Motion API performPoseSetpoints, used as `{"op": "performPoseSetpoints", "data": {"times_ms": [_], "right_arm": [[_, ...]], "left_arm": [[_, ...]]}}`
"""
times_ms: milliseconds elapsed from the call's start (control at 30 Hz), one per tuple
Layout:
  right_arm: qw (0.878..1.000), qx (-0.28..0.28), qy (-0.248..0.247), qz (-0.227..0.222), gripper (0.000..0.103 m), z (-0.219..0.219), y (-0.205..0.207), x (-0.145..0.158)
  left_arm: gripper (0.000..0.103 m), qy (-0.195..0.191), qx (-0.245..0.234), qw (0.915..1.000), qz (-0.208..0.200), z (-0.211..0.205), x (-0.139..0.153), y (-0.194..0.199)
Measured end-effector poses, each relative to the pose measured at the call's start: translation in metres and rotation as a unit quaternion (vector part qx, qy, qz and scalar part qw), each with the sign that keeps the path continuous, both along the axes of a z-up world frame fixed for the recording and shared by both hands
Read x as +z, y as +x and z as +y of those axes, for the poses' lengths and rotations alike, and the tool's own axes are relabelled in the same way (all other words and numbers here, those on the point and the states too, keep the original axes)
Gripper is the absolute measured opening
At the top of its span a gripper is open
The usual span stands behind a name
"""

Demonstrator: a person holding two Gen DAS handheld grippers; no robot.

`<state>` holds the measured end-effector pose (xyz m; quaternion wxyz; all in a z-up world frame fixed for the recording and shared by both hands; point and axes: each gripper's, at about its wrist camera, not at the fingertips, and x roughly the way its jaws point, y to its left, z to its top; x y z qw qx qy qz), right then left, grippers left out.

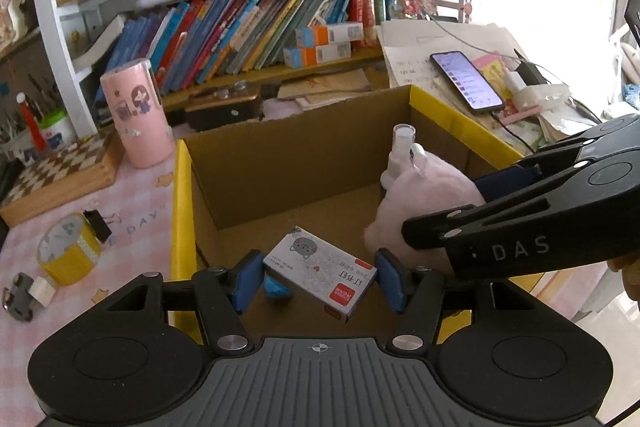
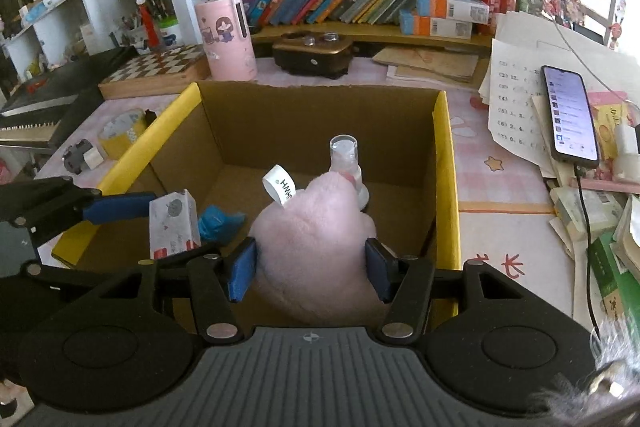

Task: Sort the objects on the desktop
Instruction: 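Open the right tool over the yellow box while the left tool releases the medicine box, then lift both open tools out of the yellow box and back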

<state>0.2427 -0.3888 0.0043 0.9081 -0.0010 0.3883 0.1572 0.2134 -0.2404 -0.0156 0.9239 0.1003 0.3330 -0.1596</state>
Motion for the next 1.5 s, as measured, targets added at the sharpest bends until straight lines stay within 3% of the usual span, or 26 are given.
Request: {"op": "performPoseSetpoints", "data": {"times_ms": [167,267,567,867,1100,1500], "right_arm": [[1.000,0.001,0.008,0.001,0.060,-0.002,0.002,0.001],[1.000,-0.006,0.005,-0.009,0.070,-0.004,0.000,0.004],[0.998,-0.030,0.020,-0.049,0.070,-0.017,-0.022,0.022],[0.993,-0.072,0.035,-0.084,0.071,-0.031,-0.055,0.039],[0.991,-0.104,0.033,-0.081,0.071,-0.037,-0.082,0.035],[0.988,-0.141,0.023,-0.054,0.071,-0.006,-0.131,0.017]], "left_arm": [[0.077,0.010,0.013,0.9998,-0.014,-0.002,0.002,-0.003],[0.087,0.005,0.014,0.9996,-0.023,-0.001,0.005,-0.007],[0.090,-0.001,0.016,0.9978,-0.064,-0.002,0.026,-0.030],[0.093,-0.024,0.058,0.9944,-0.086,0.019,0.045,-0.055],[0.093,-0.037,0.080,0.9926,-0.084,0.038,0.047,-0.072],[0.093,-0.040,0.058,0.9953,-0.066,0.069,0.032,-0.101]]}}
